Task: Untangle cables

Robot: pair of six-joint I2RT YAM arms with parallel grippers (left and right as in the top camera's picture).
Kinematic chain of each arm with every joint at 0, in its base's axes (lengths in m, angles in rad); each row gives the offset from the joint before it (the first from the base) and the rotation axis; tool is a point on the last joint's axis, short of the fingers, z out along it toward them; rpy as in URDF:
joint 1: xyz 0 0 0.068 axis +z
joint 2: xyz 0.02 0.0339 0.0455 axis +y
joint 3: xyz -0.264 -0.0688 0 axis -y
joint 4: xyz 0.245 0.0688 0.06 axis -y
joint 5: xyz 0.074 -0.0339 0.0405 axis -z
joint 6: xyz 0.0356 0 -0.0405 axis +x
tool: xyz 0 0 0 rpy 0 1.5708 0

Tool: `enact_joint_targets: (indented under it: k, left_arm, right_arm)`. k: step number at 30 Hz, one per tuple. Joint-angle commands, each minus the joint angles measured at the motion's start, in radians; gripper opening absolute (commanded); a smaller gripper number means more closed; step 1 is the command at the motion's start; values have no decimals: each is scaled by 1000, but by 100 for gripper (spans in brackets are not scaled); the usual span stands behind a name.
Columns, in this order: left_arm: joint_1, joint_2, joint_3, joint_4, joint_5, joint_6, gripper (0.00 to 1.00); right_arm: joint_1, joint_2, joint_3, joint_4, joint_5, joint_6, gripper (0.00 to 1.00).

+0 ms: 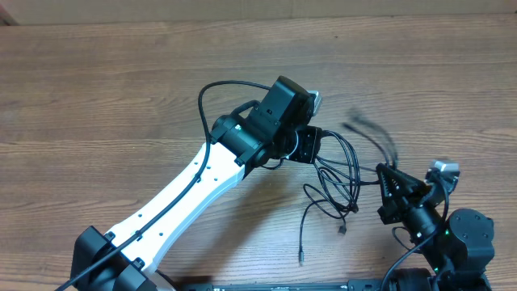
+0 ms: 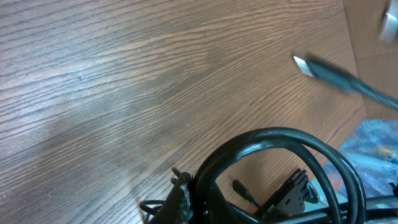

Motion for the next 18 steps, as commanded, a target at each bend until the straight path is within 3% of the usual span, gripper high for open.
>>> enact_joint_targets:
  k: [1, 6, 8, 12, 14, 18]
  left_arm:
    - [20, 0, 15, -18, -117, -7, 4]
    - [20, 0, 15, -18, -117, -6, 4]
    - [20, 0, 15, -18, -117, -6, 4]
    - [20, 0, 15, -18, -117, -6, 4]
    - [20, 0, 15, -18, -117, -6, 4]
    - [20, 0, 15, -17, -115, 3, 4]
  right_arm:
    - [-4, -12, 12, 8, 143, 112, 4]
    - [-4, -12, 12, 5, 147, 114, 7]
    - [-4, -12, 12, 5, 147, 114, 24]
    - [-4, -12, 12, 3, 146, 114, 84]
    - [-4, -12, 12, 1, 146, 114, 92]
    - [-4, -12, 12, 0, 146, 114, 97]
